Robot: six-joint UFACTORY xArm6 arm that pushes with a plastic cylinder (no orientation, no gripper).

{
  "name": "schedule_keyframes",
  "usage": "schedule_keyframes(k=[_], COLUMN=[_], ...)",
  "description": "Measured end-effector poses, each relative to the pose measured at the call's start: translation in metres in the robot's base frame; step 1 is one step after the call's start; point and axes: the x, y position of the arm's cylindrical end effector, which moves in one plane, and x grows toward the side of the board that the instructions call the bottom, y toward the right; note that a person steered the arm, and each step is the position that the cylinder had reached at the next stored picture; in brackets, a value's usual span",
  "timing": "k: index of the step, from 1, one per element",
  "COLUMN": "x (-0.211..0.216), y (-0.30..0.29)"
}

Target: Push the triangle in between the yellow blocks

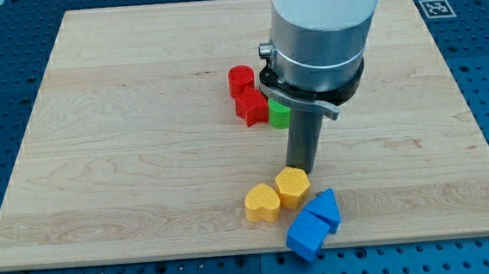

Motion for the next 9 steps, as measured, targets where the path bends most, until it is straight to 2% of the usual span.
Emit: schedule_keyframes(k=[7, 8, 9], x=[0.0, -0.007, -0.001], y=[0.005, 0.032, 0.087])
